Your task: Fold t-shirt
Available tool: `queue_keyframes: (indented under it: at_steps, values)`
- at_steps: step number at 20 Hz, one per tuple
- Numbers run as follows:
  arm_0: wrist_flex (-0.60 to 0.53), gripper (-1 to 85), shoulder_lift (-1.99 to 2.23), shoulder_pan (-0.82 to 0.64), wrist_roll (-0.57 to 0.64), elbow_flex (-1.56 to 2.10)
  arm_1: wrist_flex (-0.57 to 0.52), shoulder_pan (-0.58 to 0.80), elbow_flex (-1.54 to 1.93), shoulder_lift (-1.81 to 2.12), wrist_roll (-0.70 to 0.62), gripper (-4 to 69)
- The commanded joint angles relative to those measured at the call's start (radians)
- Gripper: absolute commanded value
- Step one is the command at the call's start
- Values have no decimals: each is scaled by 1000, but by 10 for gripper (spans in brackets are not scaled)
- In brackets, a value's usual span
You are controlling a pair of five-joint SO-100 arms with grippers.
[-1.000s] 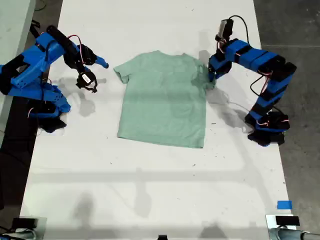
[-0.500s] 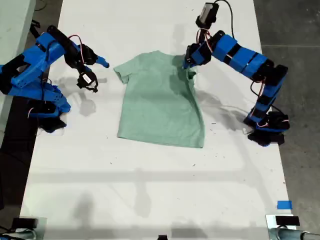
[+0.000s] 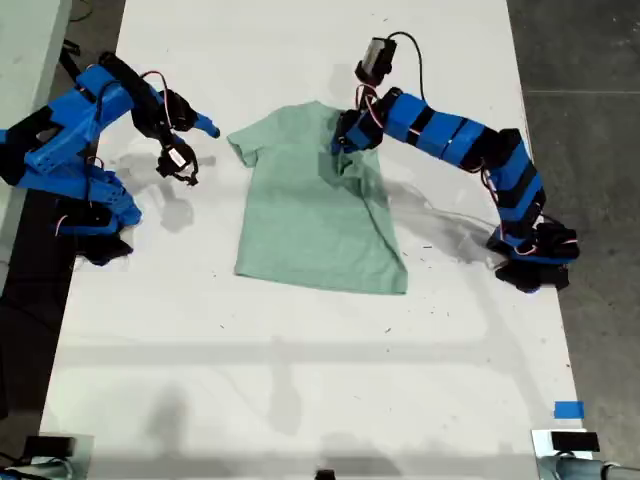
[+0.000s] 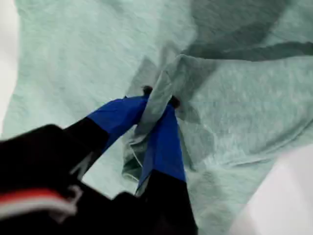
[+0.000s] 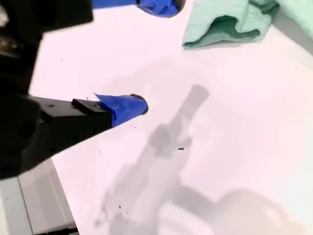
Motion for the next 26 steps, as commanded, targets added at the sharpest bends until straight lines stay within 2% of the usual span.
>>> queue_keyframes:
  at_steps: [1,4,7,12,16,22,24,25,26]
  values:
    - [-20,330,-5,25,-3,-51,78,-15,-137,124,-34,284]
    - [-32,334,-58,32,-6,-66,198,28,-104,291,-63,246]
    - [-75,335,-150,48,-8,-109,268,52,11,436,-97,223]
    - [-97,336,-492,55,-5,-390,252,31,357,683,-80,194]
    - [-26,342,-818,43,-3,-693,172,15,655,928,-40,170]
    - [5,340,-963,14,-6,-792,153,28,943,1236,-9,155]
    - [29,276,-1035,8,-8,-864,158,18,960,1241,-3,152]
    - [49,207,-1083,-6,-8,-914,161,14,963,1244,5,150]
    - [77,71,-1132,-18,0,-971,166,11,966,1256,9,148]
